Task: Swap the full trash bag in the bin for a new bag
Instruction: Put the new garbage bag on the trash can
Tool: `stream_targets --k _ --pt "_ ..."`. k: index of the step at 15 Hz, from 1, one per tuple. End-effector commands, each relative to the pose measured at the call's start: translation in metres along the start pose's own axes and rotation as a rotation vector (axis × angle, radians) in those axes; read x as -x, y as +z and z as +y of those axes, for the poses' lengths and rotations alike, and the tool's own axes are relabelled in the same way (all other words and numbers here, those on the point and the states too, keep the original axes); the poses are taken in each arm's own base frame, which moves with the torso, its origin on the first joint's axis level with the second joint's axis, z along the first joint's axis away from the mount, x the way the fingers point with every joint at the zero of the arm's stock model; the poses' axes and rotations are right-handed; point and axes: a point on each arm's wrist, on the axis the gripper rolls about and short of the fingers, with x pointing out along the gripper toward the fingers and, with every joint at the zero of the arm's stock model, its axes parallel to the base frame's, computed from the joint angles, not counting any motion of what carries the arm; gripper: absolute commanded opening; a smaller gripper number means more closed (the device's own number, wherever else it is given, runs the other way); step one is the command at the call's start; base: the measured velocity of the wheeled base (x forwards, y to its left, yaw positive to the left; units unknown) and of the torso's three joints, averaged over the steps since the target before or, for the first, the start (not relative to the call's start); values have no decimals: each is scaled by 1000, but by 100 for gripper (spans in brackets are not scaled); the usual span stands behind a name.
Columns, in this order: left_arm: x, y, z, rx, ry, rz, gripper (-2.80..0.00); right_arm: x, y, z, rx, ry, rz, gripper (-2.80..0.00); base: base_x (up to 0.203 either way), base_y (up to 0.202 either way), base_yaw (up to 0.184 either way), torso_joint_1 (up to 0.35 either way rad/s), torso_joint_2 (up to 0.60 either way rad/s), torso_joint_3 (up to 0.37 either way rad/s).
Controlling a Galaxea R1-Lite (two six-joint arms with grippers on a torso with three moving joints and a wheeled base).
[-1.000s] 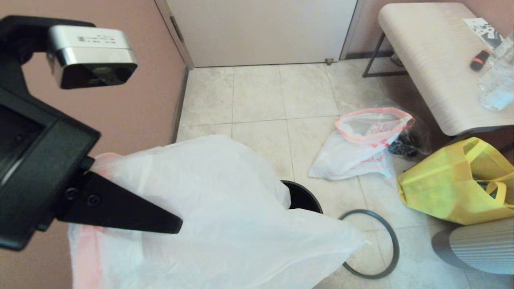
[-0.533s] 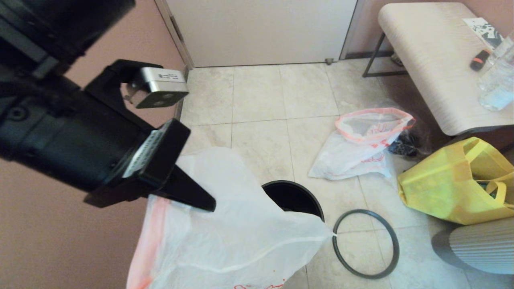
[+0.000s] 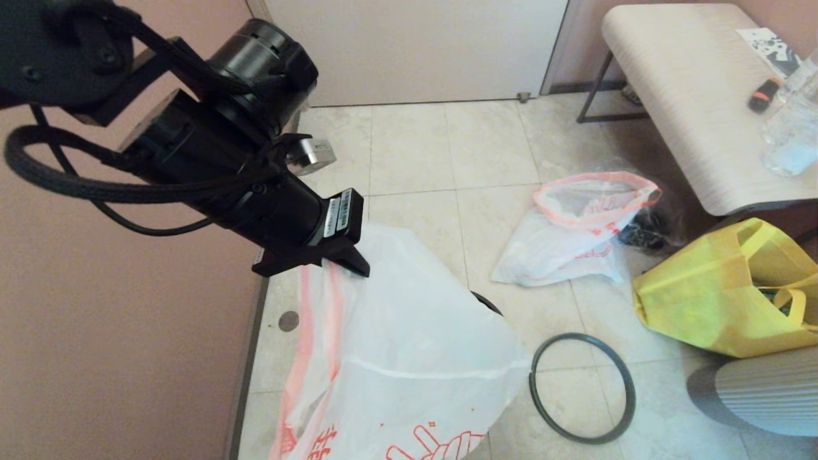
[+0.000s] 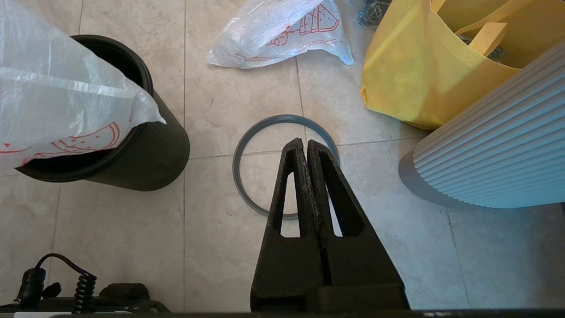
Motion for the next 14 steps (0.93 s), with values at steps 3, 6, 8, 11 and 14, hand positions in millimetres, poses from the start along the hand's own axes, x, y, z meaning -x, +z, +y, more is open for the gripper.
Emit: stream_targets --k 3,6,8,11,14 --pt "-14 14 15 60 40 -7 -280 0 0 0 0 0 1 -280 0 0 0 0 0 0" --pt "-17 19 23 98 41 -24 -280 0 0 0 21 5 1 -280 0 0 0 0 0 0" --pt "-12 22 30 130 18 -64 -280 0 0 0 21 5 9 -280 0 0 0 0 0 0" --pt "-2 29 52 196 -27 -71 -280 -3 10 0 62 -2 49 -280 0 0 0 0 0 0" --pt "11 28 62 204 -80 -76 -280 -22 55 1 60 1 157 -280 0 0 0 0 0 0"
